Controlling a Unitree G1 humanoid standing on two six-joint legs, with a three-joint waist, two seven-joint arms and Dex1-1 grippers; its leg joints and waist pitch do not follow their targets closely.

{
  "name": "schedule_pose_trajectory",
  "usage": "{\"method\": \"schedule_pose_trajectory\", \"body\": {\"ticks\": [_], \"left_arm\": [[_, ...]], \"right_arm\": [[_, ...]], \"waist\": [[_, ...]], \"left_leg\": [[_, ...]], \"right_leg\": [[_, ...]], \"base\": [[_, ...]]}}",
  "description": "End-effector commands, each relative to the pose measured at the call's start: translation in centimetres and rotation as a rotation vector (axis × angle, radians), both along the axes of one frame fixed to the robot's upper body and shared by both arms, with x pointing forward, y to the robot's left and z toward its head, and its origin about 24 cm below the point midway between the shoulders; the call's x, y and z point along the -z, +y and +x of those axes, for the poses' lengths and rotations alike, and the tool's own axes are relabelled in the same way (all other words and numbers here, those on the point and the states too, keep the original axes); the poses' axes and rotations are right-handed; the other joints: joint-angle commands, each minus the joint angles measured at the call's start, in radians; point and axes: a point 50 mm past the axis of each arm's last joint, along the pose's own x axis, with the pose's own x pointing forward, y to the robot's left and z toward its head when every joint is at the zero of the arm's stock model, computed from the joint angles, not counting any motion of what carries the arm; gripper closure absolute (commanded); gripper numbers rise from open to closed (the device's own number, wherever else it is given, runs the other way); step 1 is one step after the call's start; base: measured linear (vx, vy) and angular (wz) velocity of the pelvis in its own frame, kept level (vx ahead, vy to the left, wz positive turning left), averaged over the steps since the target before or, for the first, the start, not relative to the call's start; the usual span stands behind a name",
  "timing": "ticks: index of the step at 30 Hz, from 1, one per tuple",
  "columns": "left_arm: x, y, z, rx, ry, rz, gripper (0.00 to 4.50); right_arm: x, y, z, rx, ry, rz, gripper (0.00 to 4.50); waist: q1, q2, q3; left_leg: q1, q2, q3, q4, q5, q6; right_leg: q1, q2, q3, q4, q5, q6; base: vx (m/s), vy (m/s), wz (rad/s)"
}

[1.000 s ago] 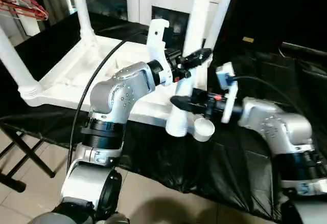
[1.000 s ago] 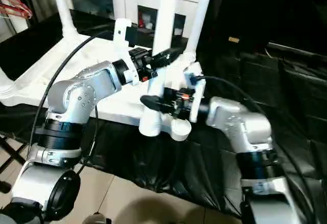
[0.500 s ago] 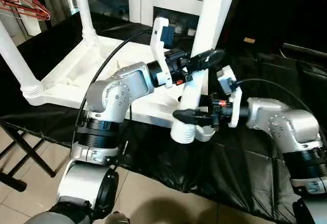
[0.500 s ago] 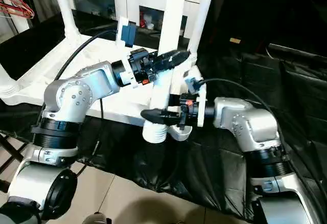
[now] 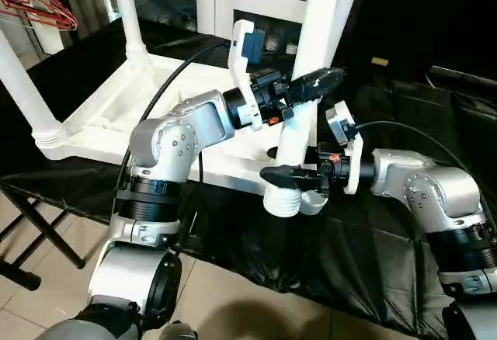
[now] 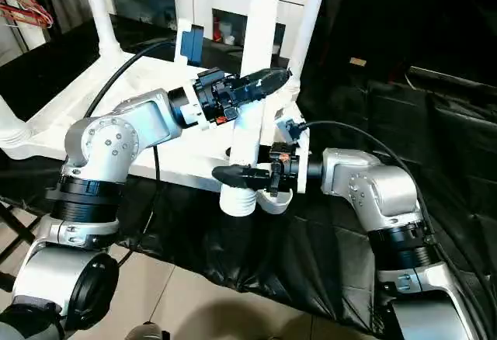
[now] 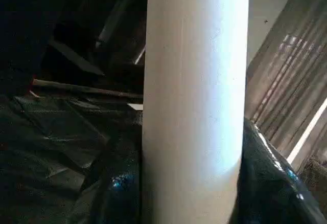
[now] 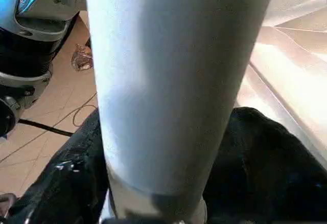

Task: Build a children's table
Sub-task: Pick table leg

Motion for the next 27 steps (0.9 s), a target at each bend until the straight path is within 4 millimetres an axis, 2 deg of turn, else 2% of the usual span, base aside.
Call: {"method": "schedule_pose_trajectory", "body": {"ticks": [1,4,7,10,12,14,16,23,27], "left_arm": [[-1.1,-0.6,-0.5,0.045,-0.043,-0.004,2.66],[-1.1,-0.5,-0.5,0.044,-0.044,-0.002,2.66],[-1.1,-0.5,-0.5,0.043,-0.048,0.003,2.66],[-1.2,-0.5,-0.5,0.039,-0.048,0.004,2.66],[-1.2,-0.5,-0.5,0.037,-0.050,0.006,2.66],[-1.2,-0.5,-0.4,0.029,-0.053,0.010,2.66],[-1.2,-0.5,-0.5,0.030,-0.045,0.007,2.10],[-1.9,-0.8,-0.2,-0.024,-0.074,-0.037,1.51],[-3.0,-0.5,0.5,-0.114,-0.128,-0.112,1.45]], "right_arm": [[-0.4,-0.3,0.2,0.007,-0.008,0.005,1.21],[-0.3,-0.2,0.1,0.005,-0.005,0.006,1.58],[-0.2,-0.2,0.1,0.002,-0.002,0.007,1.68],[-0.1,-0.1,0.0,0.001,0.003,0.007,1.99],[0.0,-0.1,0.0,0.000,0.004,0.007,2.05],[0.0,0.0,0.0,0.001,0.004,0.006,2.37],[0.1,0.0,0.0,0.001,0.004,0.006,2.48],[0.2,0.3,0.1,0.005,0.003,0.009,2.59],[0.3,0.3,0.2,0.030,-0.004,0.012,2.59]], "waist": [[0.002,-0.004,-0.080],[0.001,-0.005,-0.080],[0.002,-0.004,-0.081],[0.002,-0.004,-0.080],[0.002,-0.006,-0.080],[0.002,-0.005,-0.080],[0.002,-0.005,-0.080],[0.003,-0.004,-0.080],[0.003,-0.004,-0.081]], "left_leg": [[0.009,-0.017,0.020,-0.061,-0.121,0.019],[0.009,-0.017,0.020,-0.061,-0.121,0.017],[0.008,-0.017,0.020,-0.061,-0.118,0.017],[0.008,-0.017,0.019,-0.061,-0.120,0.016],[0.008,-0.017,0.020,-0.061,-0.118,0.018],[0.009,-0.017,0.020,-0.061,-0.118,0.017],[0.009,-0.017,0.020,-0.061,-0.120,0.015],[0.007,-0.017,0.019,-0.061,-0.124,0.012],[0.007,-0.017,0.018,-0.061,-0.127,0.013]], "right_leg": [[0.077,-0.021,0.015,-0.054,-0.122,-0.206],[0.077,-0.021,0.016,-0.055,-0.125,-0.203],[0.078,-0.021,0.016,-0.053,-0.119,-0.204],[0.077,-0.021,0.016,-0.054,-0.122,-0.204],[0.077,-0.021,0.015,-0.054,-0.118,-0.205],[0.077,-0.021,0.016,-0.053,-0.123,-0.204],[0.077,-0.021,0.016,-0.054,-0.124,-0.204],[0.079,-0.022,0.015,-0.055,-0.124,-0.204],[0.078,-0.022,0.015,-0.058,-0.128,-0.199]], "base": [[0.000,0.000,0.00],[0.000,0.000,0.00],[0.000,0.000,0.00],[0.000,0.000,0.00],[0.000,0.000,0.00],[0.000,0.000,0.00],[0.000,0.000,0.00],[0.000,0.000,0.00],[0.000,0.000,0.00]]}}
